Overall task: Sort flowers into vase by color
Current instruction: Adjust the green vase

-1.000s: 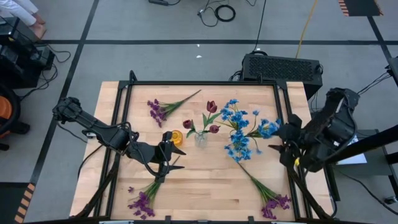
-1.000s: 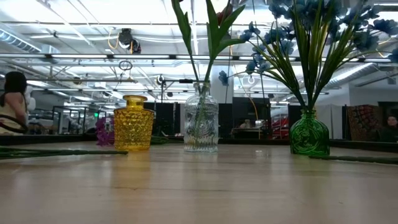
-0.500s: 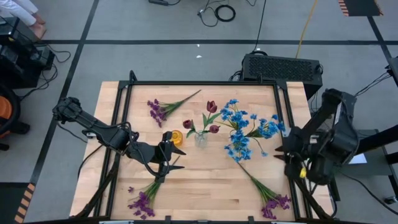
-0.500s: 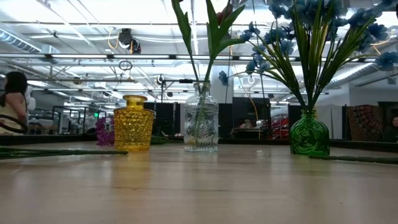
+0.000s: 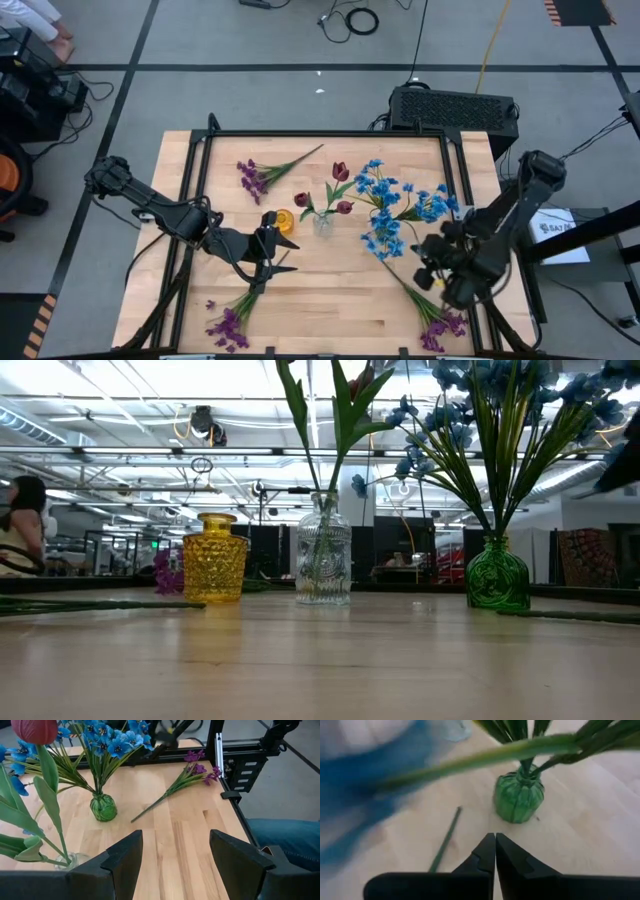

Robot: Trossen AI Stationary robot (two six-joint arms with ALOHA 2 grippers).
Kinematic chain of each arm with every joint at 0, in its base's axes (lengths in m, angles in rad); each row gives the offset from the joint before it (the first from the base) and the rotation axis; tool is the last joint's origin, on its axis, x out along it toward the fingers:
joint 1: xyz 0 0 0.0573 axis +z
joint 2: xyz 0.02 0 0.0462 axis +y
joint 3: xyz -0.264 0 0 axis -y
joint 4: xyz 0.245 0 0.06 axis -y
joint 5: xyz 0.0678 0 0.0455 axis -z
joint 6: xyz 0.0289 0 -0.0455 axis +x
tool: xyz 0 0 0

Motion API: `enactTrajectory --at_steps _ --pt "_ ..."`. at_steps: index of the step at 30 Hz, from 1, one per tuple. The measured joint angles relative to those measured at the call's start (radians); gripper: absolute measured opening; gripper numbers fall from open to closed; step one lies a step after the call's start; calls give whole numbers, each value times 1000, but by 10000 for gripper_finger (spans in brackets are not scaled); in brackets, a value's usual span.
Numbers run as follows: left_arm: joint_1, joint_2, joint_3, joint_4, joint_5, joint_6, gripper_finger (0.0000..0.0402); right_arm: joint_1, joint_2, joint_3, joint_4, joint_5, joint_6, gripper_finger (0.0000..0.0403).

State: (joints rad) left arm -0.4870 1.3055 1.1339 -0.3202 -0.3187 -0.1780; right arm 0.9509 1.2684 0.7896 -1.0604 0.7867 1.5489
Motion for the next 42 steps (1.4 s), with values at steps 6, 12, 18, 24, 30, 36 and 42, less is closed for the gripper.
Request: enactTrajectory --at_steps 6,12,18,24,30,36,42 --pt "0 0 0 -3 0 1 238 -123 53 -99 178 30 -23 2" --pt "0 0 0 -4 0 1 238 -232 150 -114 228 29 -61 1" --pt "0 0 0 -12 0 0 238 -263 276 -138 239 26 29 1" --pt "0 0 0 -15 0 2 238 -265 349 -143 246 111 73 0" --pt "0 0 0 -14 0 2 238 -278 379 -143 261 180 61 0" --pt "0 0 0 -13 0 2 238 -300 382 -143 380 219 -59 0" --pt "0 0 0 -13 0 2 238 -339 381 -143 477 230 -183 0"
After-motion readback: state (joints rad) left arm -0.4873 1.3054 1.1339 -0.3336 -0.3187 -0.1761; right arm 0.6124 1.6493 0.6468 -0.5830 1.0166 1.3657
